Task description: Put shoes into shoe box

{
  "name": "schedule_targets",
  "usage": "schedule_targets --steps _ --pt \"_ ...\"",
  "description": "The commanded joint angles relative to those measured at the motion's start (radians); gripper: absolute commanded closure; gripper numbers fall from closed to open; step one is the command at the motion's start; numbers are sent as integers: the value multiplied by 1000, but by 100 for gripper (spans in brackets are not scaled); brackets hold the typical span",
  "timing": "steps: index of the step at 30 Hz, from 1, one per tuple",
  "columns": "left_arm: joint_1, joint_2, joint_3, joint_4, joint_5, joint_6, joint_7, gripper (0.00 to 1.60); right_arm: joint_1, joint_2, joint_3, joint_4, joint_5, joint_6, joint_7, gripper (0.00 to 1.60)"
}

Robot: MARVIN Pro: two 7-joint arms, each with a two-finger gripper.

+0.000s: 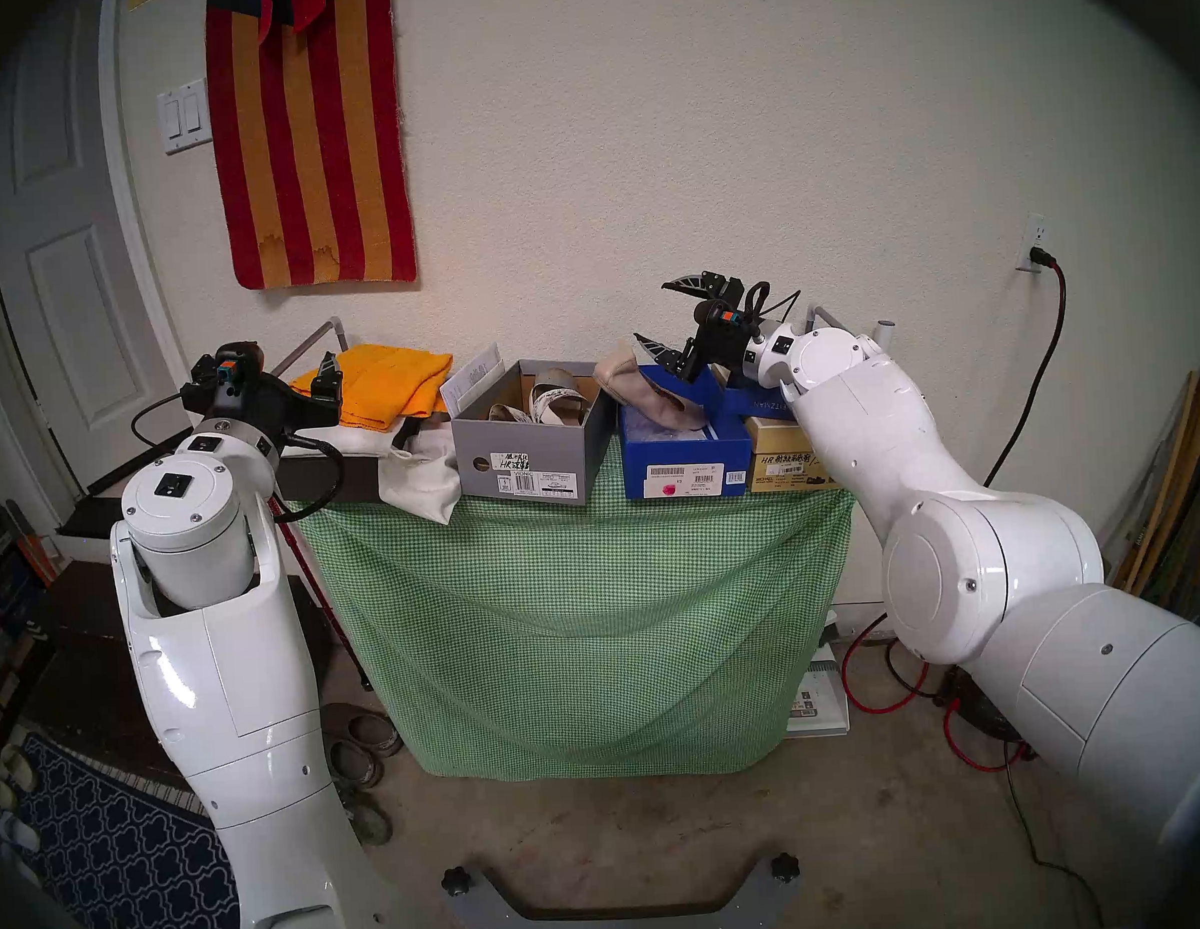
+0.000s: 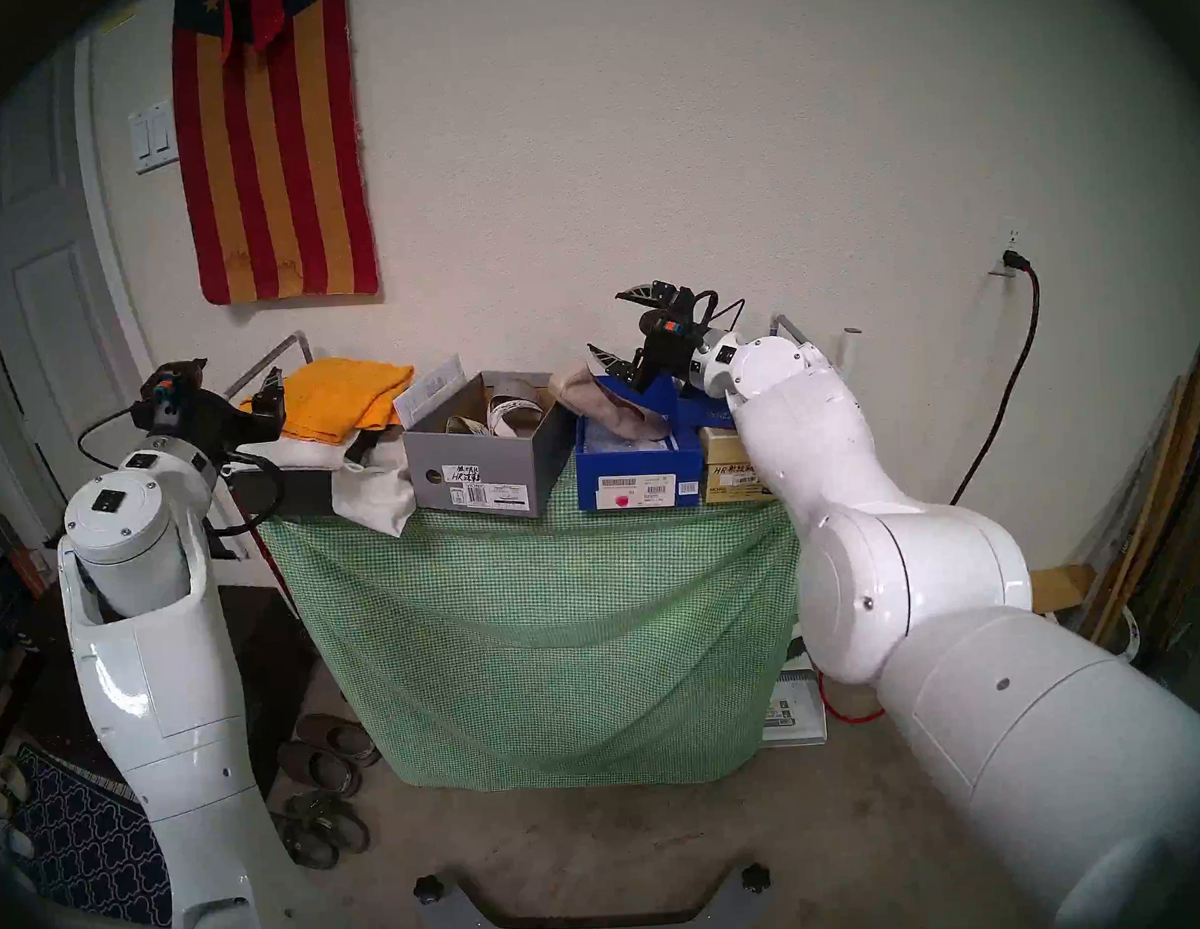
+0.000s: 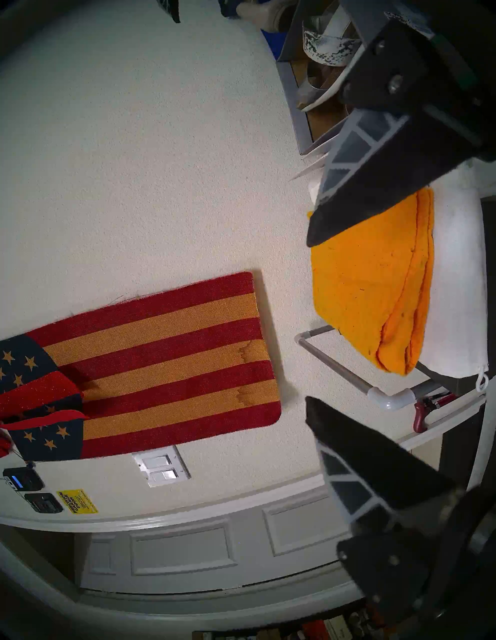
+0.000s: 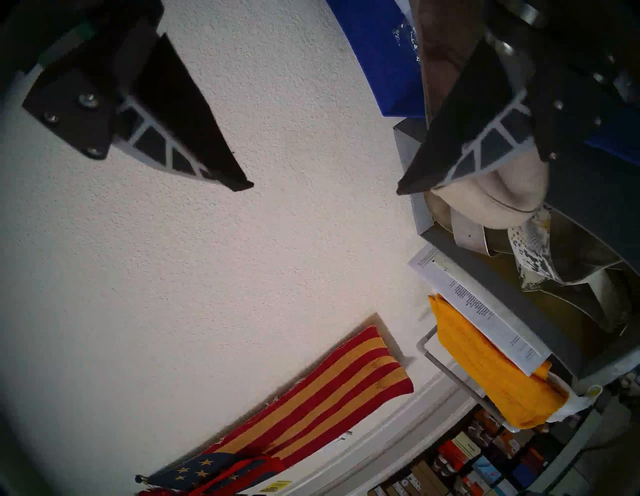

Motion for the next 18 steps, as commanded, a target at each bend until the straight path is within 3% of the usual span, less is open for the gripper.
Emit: schedule_targets --steps 1,4,16,18 --pt "1 0 -1 -8 0 0 0 0 -59 -25 20 -115 41 62 75 0" --pt "0 0 -2 -8 1 -1 -1 0 -57 -58 -23 -83 8 56 104 0" --pt "-1 -3 -3 -9 4 -2 -4 0 -110 -70 -38 -129 -6 110 126 0" --pt "-1 -4 -4 -9 5 -2 -4 0 -116 -70 -36 -139 -6 113 131 68"
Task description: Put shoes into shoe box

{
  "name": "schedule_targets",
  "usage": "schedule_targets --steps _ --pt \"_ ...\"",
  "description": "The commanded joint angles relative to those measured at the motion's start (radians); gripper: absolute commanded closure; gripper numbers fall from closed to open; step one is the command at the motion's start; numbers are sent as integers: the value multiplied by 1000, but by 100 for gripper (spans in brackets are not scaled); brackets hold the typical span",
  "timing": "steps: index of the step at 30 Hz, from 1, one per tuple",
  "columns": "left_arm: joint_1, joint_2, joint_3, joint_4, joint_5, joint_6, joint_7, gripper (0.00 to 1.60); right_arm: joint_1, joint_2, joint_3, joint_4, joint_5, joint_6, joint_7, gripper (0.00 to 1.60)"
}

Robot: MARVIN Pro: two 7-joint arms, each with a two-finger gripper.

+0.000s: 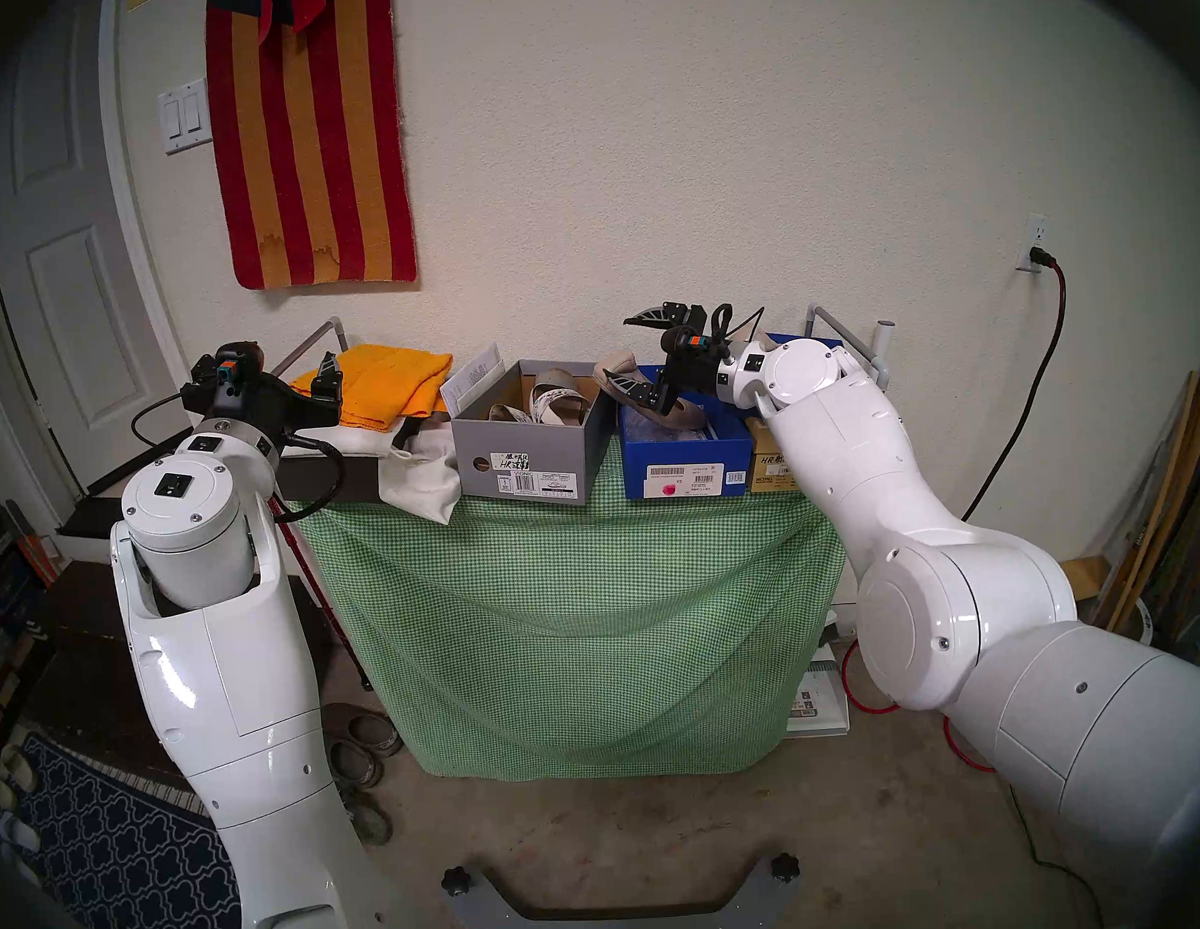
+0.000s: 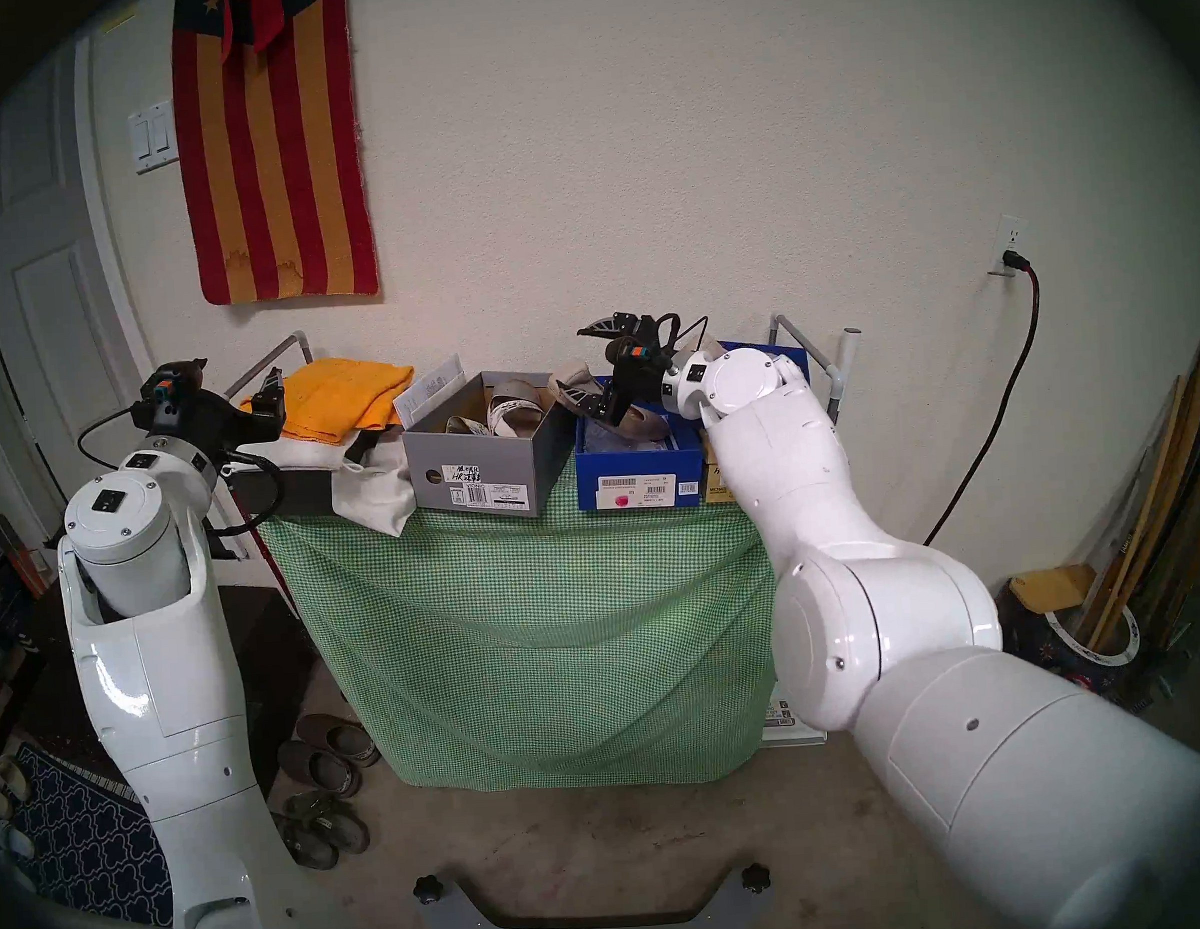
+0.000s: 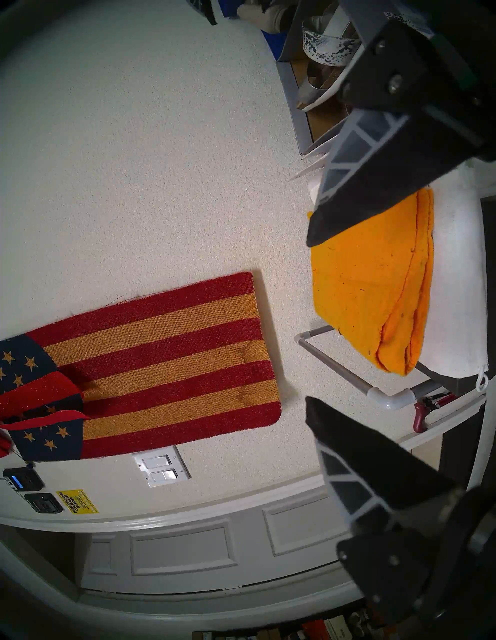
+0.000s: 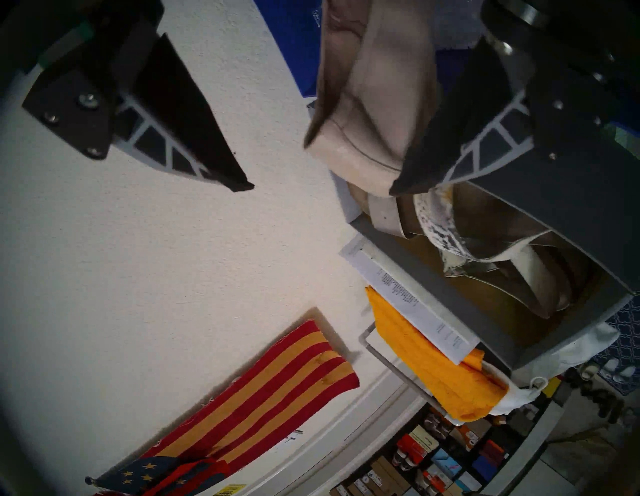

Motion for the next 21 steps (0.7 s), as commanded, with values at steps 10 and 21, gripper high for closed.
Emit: schedule_targets --steps 10,21 --pt "0 -2 -2 -9 3 -1 -2 0 -57 -8 -2 -93 -16 16 17 160" --pt "-2 -5 -4 -8 6 -3 -5 0 -124 35 -4 -253 -66 104 66 160"
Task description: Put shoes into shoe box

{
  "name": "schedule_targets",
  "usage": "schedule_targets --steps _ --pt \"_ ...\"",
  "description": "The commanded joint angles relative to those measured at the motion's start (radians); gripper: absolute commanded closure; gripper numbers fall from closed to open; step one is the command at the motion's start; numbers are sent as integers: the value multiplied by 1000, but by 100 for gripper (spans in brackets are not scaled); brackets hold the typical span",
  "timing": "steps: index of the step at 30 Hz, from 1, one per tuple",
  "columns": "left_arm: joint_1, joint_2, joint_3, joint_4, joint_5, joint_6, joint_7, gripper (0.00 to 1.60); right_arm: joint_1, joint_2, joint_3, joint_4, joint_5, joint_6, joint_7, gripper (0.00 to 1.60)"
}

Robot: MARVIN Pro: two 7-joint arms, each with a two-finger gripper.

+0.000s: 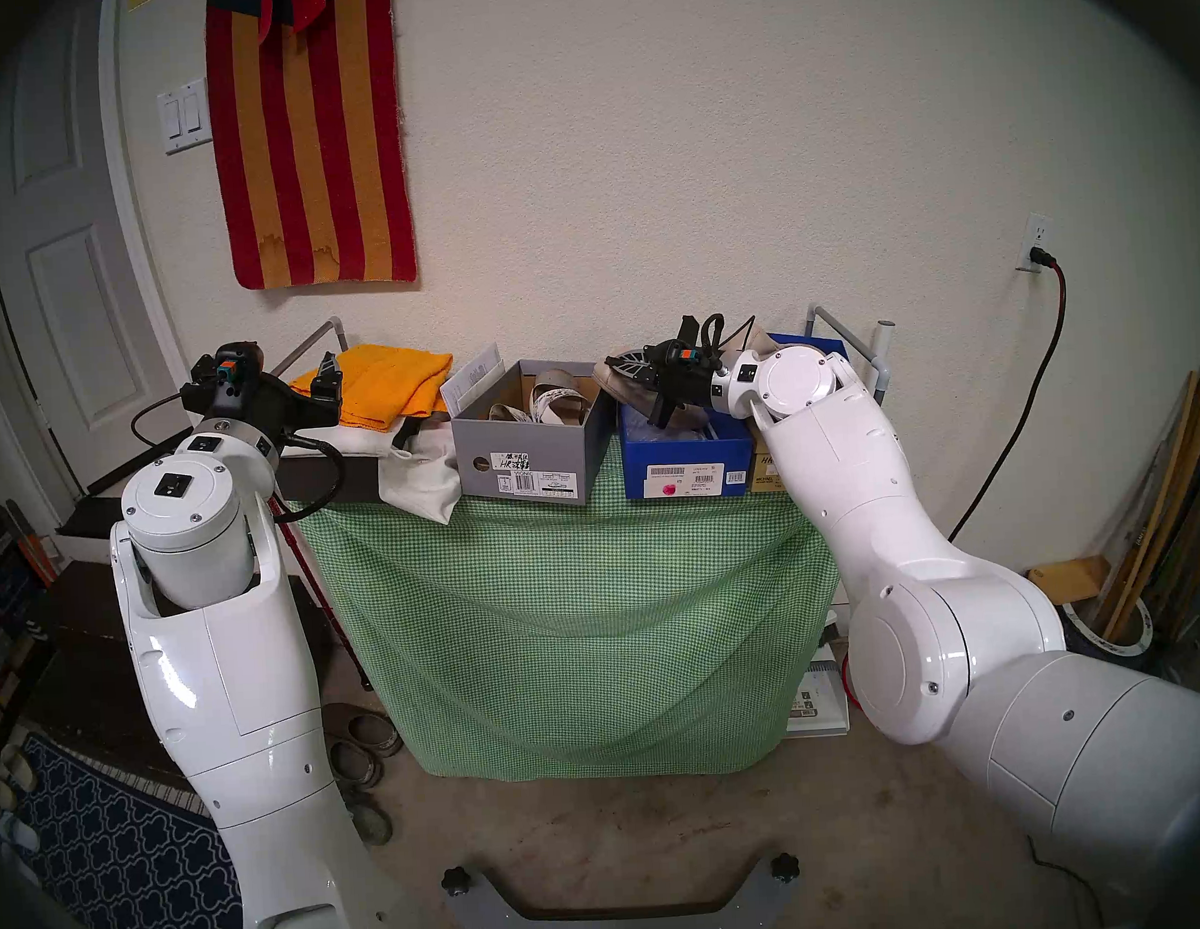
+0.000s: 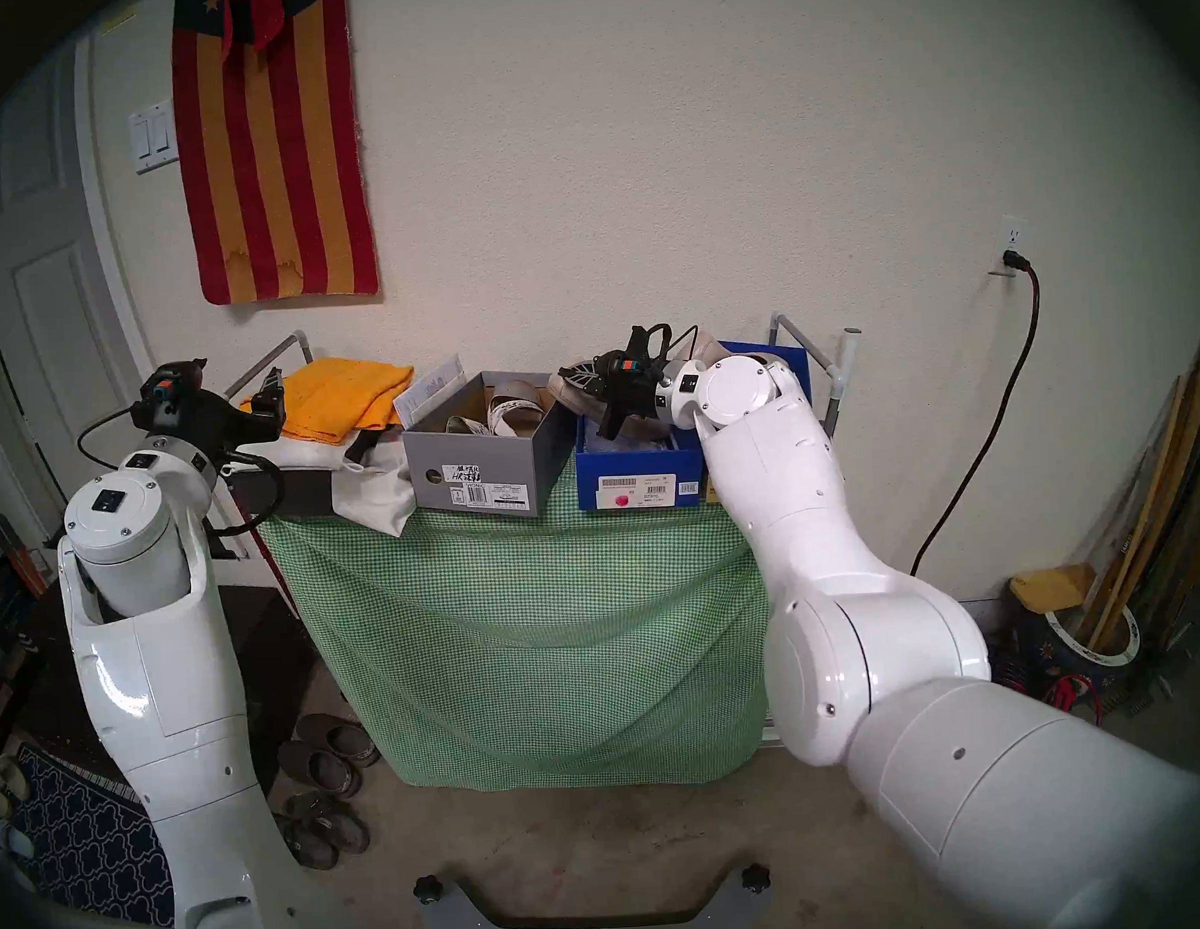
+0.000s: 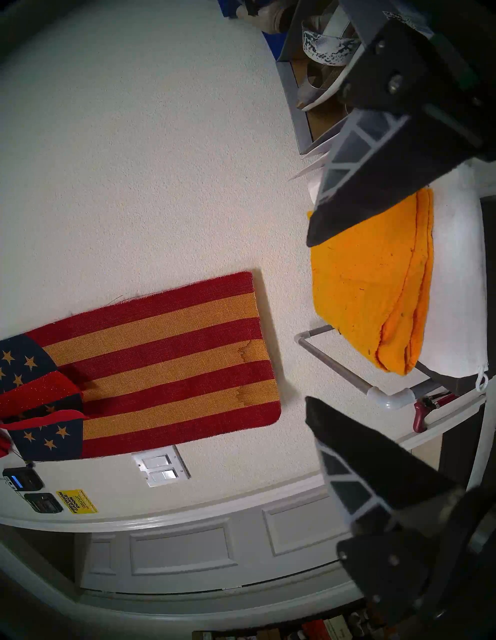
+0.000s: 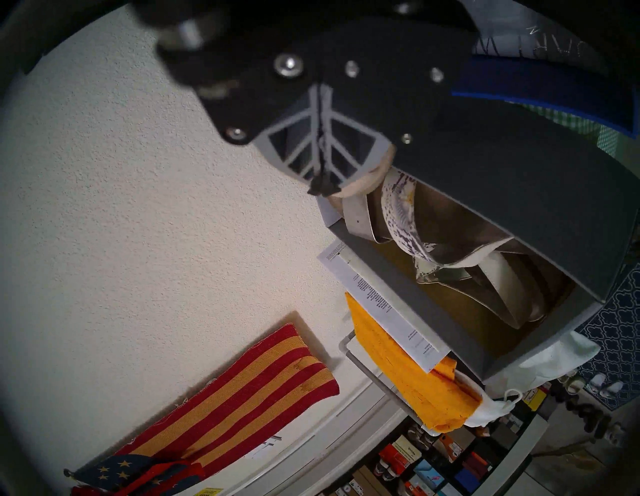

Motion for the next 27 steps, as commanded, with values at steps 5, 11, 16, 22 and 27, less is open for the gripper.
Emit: schedule_targets --steps 5,11,16,22,27 --pt "0 -1 -1 -8 1 -1 -1 0 -61 62 4 -87 -55 70 29 160" --pt "0 -2 -2 -9 3 -2 -2 0 -47 48 11 -60 -62 65 15 54" --pt "-1 -4 -3 -8 4 -2 -3 0 -2 38 11 5 -66 42 -17 44" --pt "-2 -5 -4 -8 5 -3 -5 0 51 23 13 72 -59 13 -25 69" --pt "-2 -6 -5 -8 7 -4 -6 0 108 25 1 146 -70 -14 -11 63"
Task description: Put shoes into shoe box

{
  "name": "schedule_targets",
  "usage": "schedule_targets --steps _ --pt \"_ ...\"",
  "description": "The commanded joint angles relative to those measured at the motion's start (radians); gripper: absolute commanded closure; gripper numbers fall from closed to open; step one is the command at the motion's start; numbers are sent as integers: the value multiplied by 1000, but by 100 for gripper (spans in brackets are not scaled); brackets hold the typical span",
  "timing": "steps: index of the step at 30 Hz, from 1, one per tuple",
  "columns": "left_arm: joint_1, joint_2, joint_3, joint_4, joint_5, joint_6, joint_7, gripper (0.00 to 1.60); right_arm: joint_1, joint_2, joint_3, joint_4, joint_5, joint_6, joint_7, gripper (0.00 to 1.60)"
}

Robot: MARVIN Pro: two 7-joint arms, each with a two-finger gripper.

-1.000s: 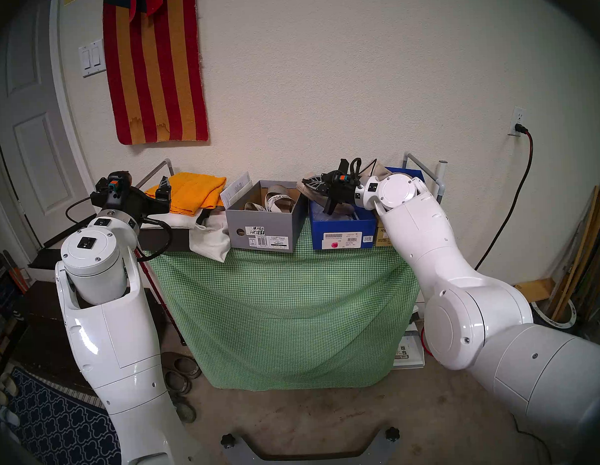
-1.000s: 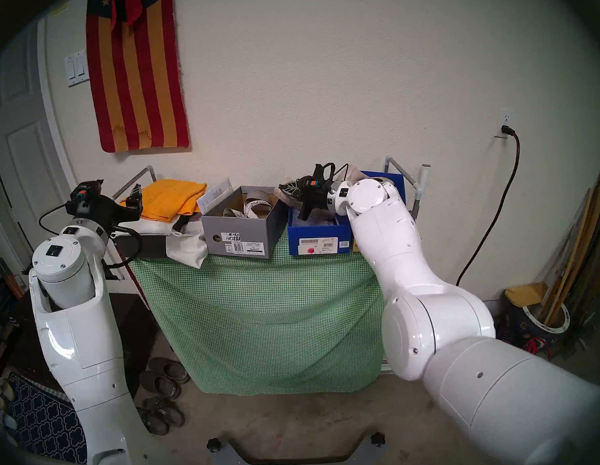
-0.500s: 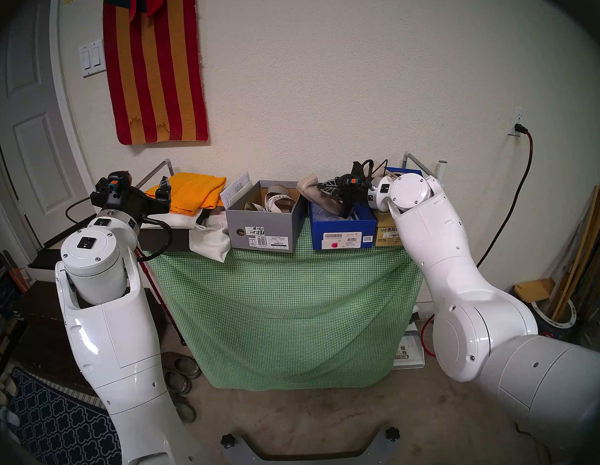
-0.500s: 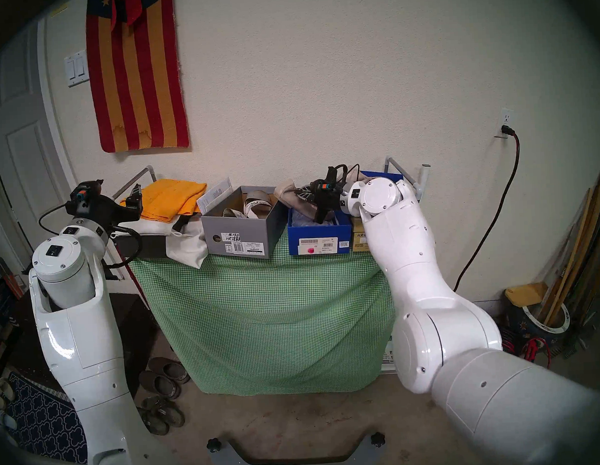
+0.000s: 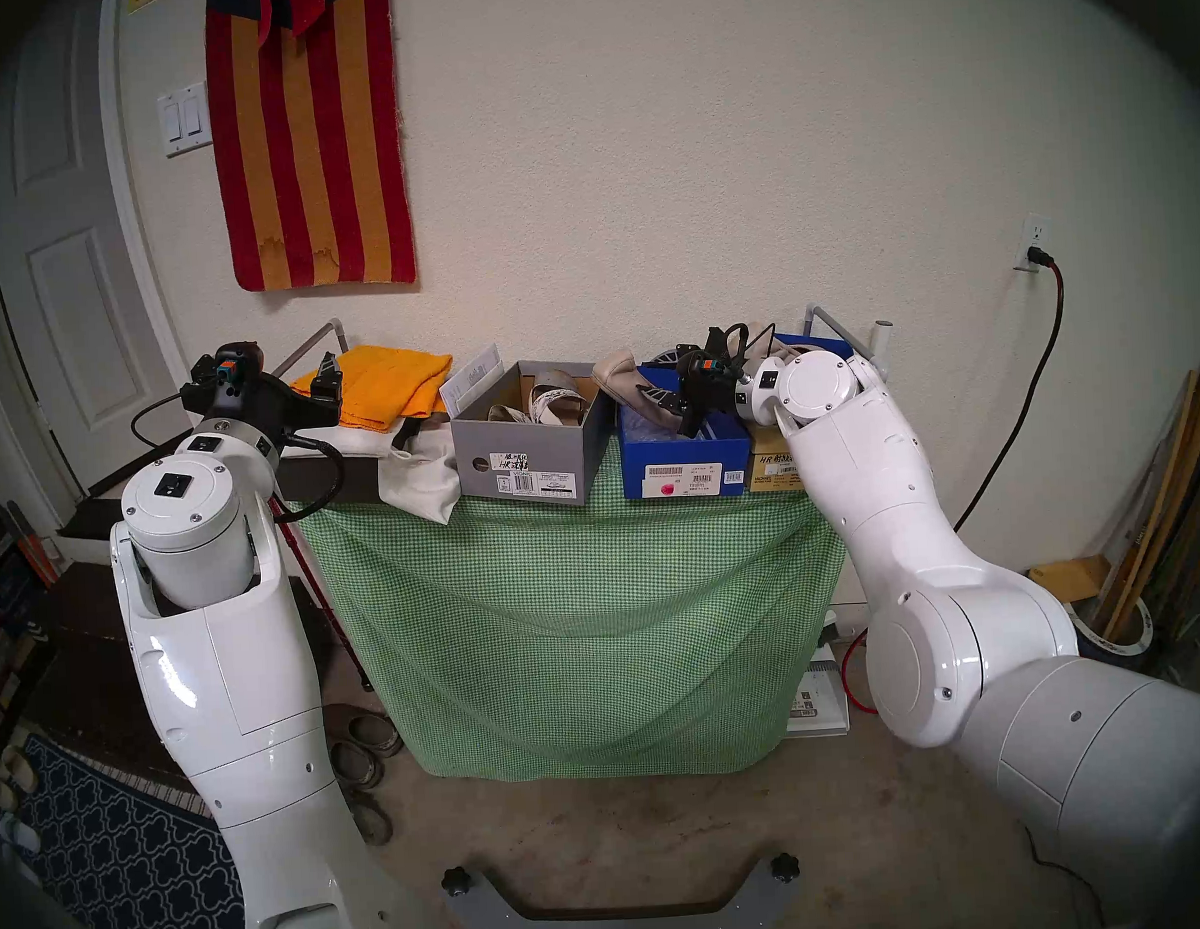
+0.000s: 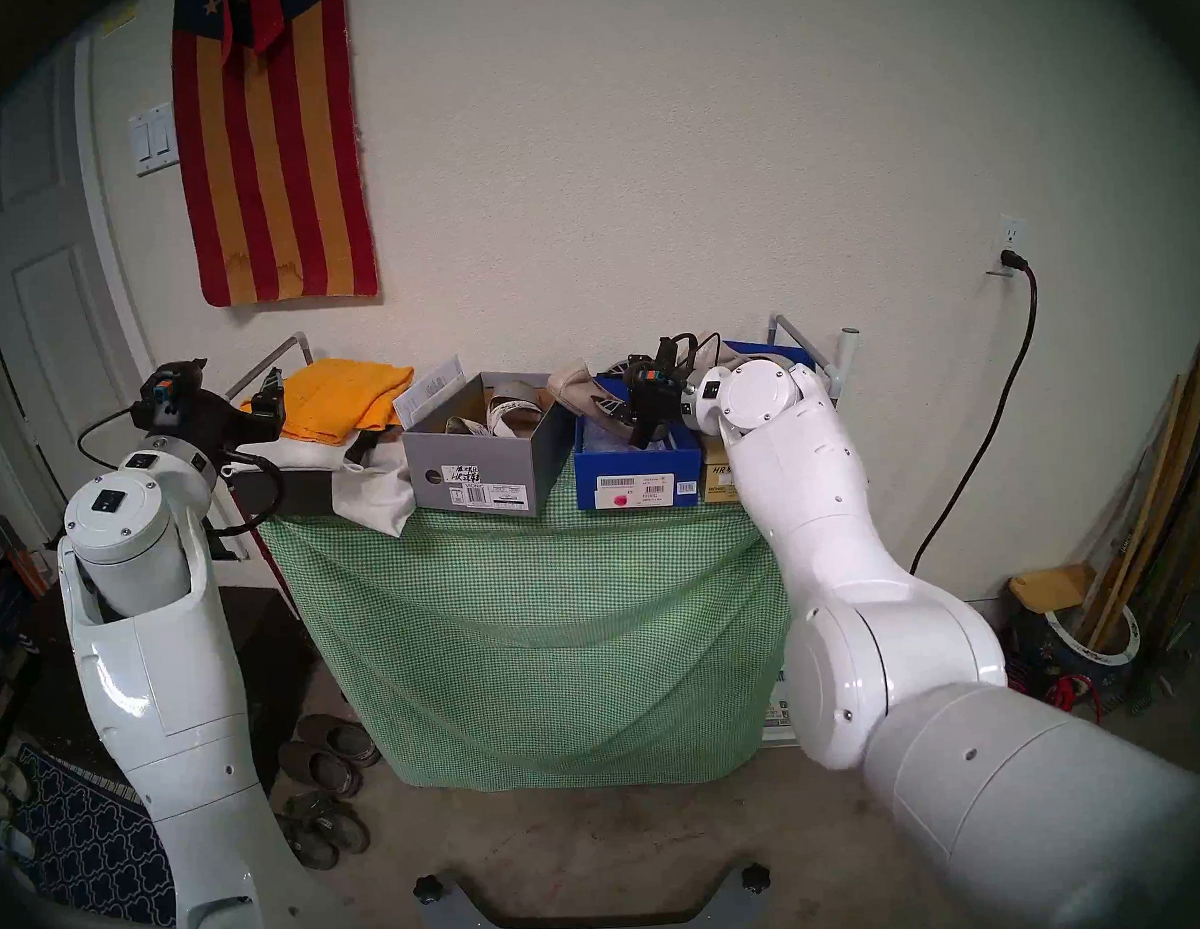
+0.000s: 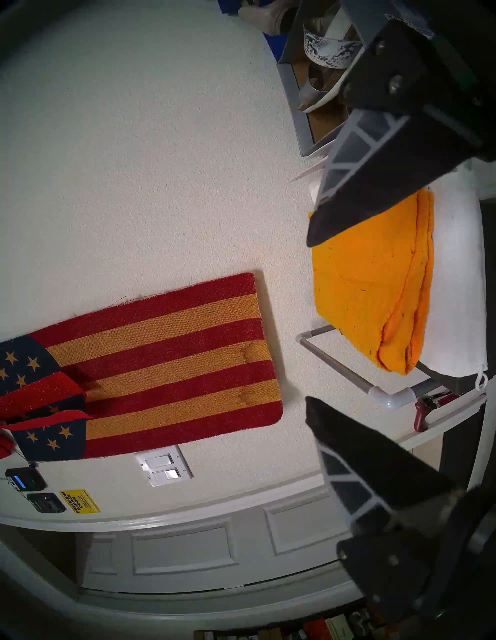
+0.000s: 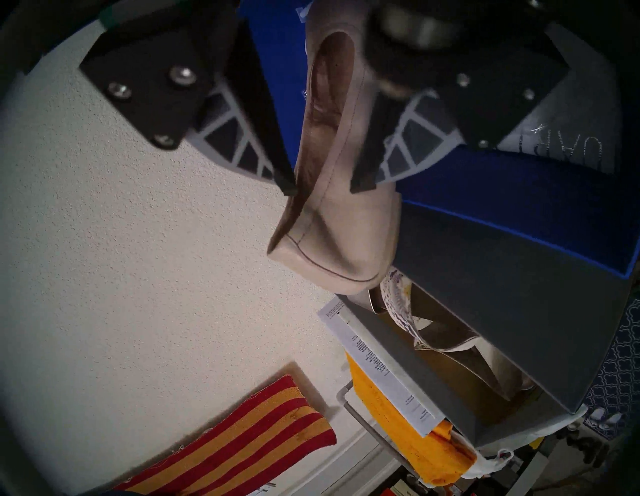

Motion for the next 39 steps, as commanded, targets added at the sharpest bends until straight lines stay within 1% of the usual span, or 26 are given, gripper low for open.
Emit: schedule_targets --steps 1,3,4,7,8,9,10,11,13,16,17,18,19,20,23,25,26,27,33,34,35,36,37,38,39 --pt "0 0 -1 -8 0 -1 0 0 100 -6 -18 97 -3 -40 6 63" --pt "0 0 -1 -8 1 -1 -1 0 130 -7 -22 127 -9 -40 -1 56" --pt "0 0 -1 -8 1 -1 -1 0 130 -7 -22 127 -9 -40 -1 56" --pt "-1 -1 -2 -8 1 -2 -1 0 164 -2 -30 162 -13 -63 6 55" --pt "-1 -1 -2 -8 1 -2 -1 0 163 -1 -31 158 -15 -66 3 58" --pt "-1 -1 -2 -8 2 -2 -2 0 179 0 -32 182 -17 -74 2 66" --pt "-1 -2 -2 -8 2 -2 -2 0 181 1 -32 183 -14 -78 14 82" --pt "-1 -2 -2 -8 2 -2 -2 0 203 3 -33 217 -14 -97 17 83" --pt "-1 -3 -3 -8 3 -2 -3 0 216 5 -37 241 -19 -123 8 83" --pt "-1 -3 -3 -8 4 -3 -4 0 235 9 -36 281 -17 -163 8 93" --pt "-1 -4 -3 -8 4 -3 -4 0 238 11 -36 292 -18 -170 3 101" --pt "-2 -4 -3 -8 4 -3 -4 0 242 12 -35 301 -20 -176 -3 119" --pt "-2 -4 -4 -8 5 -3 -4 0 244 14 -36 309 -22 -182 -10 142" --pt "-2 -4 -4 -8 5 -3 -4 0 246 18 -35 317 -22 -192 -13 160" --pt "-2 -5 -4 -8 6 -3 -5 0 232 29 -30 298 -16 -219 -10 160" --pt "-2 -6 -4 -8 6 -3 -6 0 212 40 -23 262 -5 -235 11 160" --pt "-2 -6 -5 -8 7 -4 -6 0 190 50 -20 226 -3 -241 14 160" --pt "-2 -6 -5 -8 7 -4 -6 0 190 50 -20 226 -3 -241 14 160" --pt "-3 -7 -6 -8 8 -4 -7 0 145 78 9 130 15 -255 27 160" --pt "-3 -7 -6 -8 8 -4 -8 0 132 81 16 105 22 -268 28 160" --pt "-4 -8 -6 -8 8 -4 -8 0 132 83 26 106 37 -302 24 160" --pt "-4 -8 -6 -8 9 -4 -8 0 118 84 37 77 54 -314 43 160" --pt "-4 -8 -6 -8 9 -5 -8 0 124 88 36 85 56 -323 59 160" --pt "-4 -8 -6 -8 9 -5 -8 0 97 90 32 40 51 -326 68 160" --pt "-4 -9 -6 -8 10 -5 -9 0 90 89 36 41 58 -346 70 160"
